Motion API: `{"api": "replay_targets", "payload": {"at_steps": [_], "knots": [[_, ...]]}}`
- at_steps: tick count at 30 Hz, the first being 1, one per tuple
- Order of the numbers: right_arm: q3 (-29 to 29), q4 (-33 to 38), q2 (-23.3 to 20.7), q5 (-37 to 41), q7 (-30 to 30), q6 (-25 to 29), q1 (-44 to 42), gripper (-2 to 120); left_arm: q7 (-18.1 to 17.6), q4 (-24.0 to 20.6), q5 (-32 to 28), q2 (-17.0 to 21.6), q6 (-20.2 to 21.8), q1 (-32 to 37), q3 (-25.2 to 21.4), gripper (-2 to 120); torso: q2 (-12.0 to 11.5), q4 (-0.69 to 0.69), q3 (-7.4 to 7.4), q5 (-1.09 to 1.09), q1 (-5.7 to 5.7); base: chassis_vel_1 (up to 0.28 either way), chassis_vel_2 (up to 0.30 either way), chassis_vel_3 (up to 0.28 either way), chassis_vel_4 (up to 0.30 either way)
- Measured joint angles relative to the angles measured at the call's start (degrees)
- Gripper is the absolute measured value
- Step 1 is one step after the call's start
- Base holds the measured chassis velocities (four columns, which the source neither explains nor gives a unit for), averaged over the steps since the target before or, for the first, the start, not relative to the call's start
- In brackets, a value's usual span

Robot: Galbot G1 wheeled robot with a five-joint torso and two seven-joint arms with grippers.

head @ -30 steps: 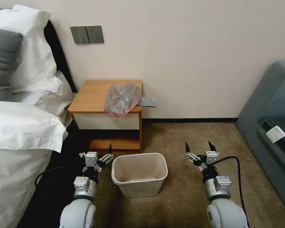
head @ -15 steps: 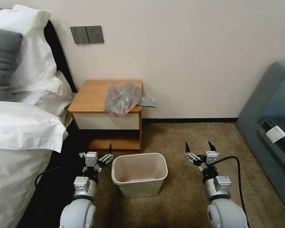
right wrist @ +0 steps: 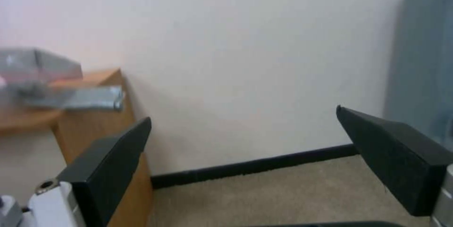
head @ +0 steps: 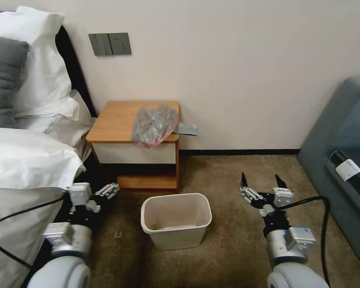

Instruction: Pick up the garbage bag from the table and place it over the trash can.

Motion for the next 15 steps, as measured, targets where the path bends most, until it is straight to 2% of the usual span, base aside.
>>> {"api": "replay_targets", "payload": {"at_steps": [1, 3, 4, 6, 9, 10, 13, 14, 15], "knots": [[-0.24, 1.27, 0.2, 0.02, 0.5, -0.55, -0.57, 100, -0.21, -2.14, -1.5, 0.47, 1.05, 0.8, -0.98, 100, 0.0, 0.0, 0.0, -0.01, 0.0, 0.0, 0.0, 0.0, 0.0], [-0.24, 1.27, 0.2, 0.02, 0.5, -0.55, -0.57, 100, -0.21, -2.14, -1.5, 0.47, 1.05, 0.8, -0.98, 100, 0.0, 0.0, 0.0, -0.01, 0.0, 0.0, 0.0, 0.0, 0.0], [-0.38, 1.75, 0.3, 0.04, 0.72, -0.84, -0.81, 100, -0.58, -3.97, -4.05, 1.23, 2.91, 2.17, -2.67, 100, 0.0, 0.0, 0.0, 0.03, 0.0, 0.0, 0.0, 0.0, 0.0], [-0.4, 1.79, 0.3, 0.06, 0.73, -0.86, -0.82, 100, -0.82, -4.18, -5.43, 1.67, 3.98, 2.92, -3.6, 100, 0.0, 0.0, 0.0, 0.01, 0.0, 0.0, 0.0, 0.0, 0.0], [-1.22, 1.0, -0.74, 2.3, 0.77, -2.53, 0.19, 100, -0.84, -4.19, -5.69, 1.74, 4.17, 3.04, -3.75, 100, 0.0, -0.03, 0.0, -0.03, 0.01, 0.0, 0.0, 0.0, 0.0], [-2.31, -0.67, -2.15, 4.9, 0.51, -4.52, 1.69, 100, -0.85, -4.19, -5.7, 1.75, 4.18, 3.04, -3.75, 100, 0.0, 0.02, 0.0, 0.02, 0.0, 0.0, 0.0, 0.0, 0.0], [-2.81, -1.87, -3.16, 6.93, 0.33, -5.5, 2.82, 100, -0.96, -4.05, -5.83, 1.97, 4.08, 2.95, -3.57, 100, 0.0, 0.01, 0.0, 0.02, 0.0, 0.0, 0.0, 0.0, 0.0], [-2.85, -4.28, -5.03, 9.2, 0.48, -5.41, 4.6, 100, -1.7, -2.79, -6.27, 3.52, 2.88, 2.16, -2.09, 100, 0.0, 0.04, 0.01, 0.0, 0.0, 0.0, 0.0, 0.0, 0.0], [-2.88, -6.11, -6.23, 10.39, 0.9, -4.83, 5.99, 100, -2.35, -1.26, -6.55, 5.37, 1.25, 1.07, -0.61, 100, 0.0, -0.03, 0.0, 0.04, 0.0, 0.0, 0.0, 0.0, 0.0]]}}
